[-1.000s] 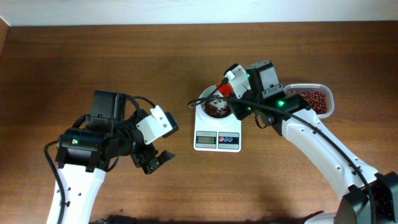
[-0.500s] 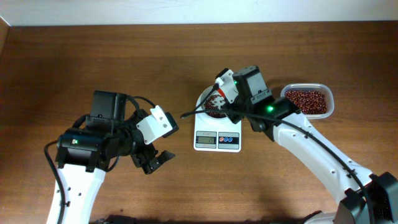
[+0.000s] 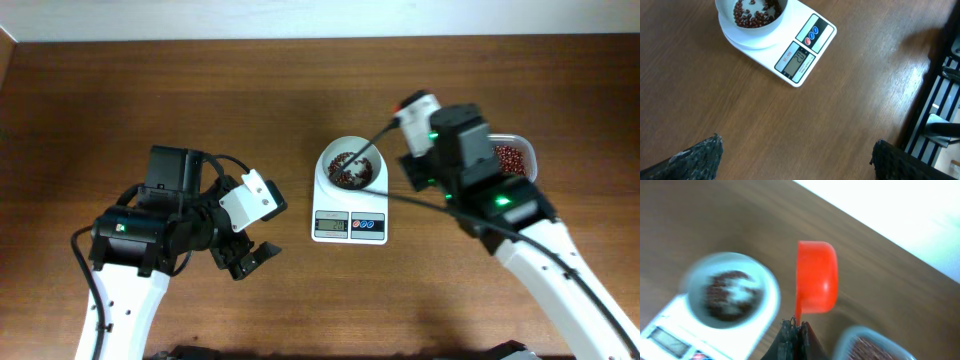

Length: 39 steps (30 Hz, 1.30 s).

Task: Scoop and weigh 50g on scale
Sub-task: 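Move the empty orange scoop with the right gripper back to the tub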

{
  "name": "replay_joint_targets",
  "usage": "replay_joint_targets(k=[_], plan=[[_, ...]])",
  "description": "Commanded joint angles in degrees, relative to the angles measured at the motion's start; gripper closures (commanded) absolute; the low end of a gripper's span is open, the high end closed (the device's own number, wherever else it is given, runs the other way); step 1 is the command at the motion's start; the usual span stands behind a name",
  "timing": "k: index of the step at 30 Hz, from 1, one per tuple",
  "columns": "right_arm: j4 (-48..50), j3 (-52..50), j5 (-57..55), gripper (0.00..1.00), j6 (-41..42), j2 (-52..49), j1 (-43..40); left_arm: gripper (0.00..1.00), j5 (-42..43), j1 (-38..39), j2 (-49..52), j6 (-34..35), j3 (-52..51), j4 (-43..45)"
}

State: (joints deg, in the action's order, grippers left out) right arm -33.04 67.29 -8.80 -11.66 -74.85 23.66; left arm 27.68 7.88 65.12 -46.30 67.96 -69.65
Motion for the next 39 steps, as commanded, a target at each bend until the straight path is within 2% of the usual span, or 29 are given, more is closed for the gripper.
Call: replay_joint_targets(k=[1, 6, 14, 24, 28, 35, 39], plan=[[-4.9, 0.5, -6.0, 0.96, 3.2, 0.4, -7.3, 0.01, 1.0, -0.3, -0.5, -1.0, 1.2, -0.1], [-10.7, 0.5, -9.9, 0.96, 3.6, -1.7, -16.8, 0.01, 1.0, -0.3, -0.5, -1.0, 1.2, -0.1], [-12.3, 0.5, -11.4, 0.96, 3.6, -9.4, -23.3, 0.01, 1.0, -0.3, -0.5, -1.0, 1.2, -0.1], [-8.7, 0.5, -11.3, 0.96, 5.2, -23.4, -23.7, 0.01, 1.0, -0.3, -0.5, -1.0, 1.2, -0.1], [-8.2, 0.5, -9.7, 0.96, 7.6, -23.9, -23.7, 0.01, 1.0, -0.3, -0.5, -1.0, 1.2, -0.1], [-8.2, 0.5, 3.6, 0.96, 7.8, -23.8, -23.7, 0.01, 1.0, -0.3, -0.5, -1.0, 1.2, -0.1], [-8.2, 0.6, 4.6, 0.96, 11.4, -23.5, -23.8, 0.01, 1.0, -0.3, -0.5, -1.0, 1.2, -0.1]])
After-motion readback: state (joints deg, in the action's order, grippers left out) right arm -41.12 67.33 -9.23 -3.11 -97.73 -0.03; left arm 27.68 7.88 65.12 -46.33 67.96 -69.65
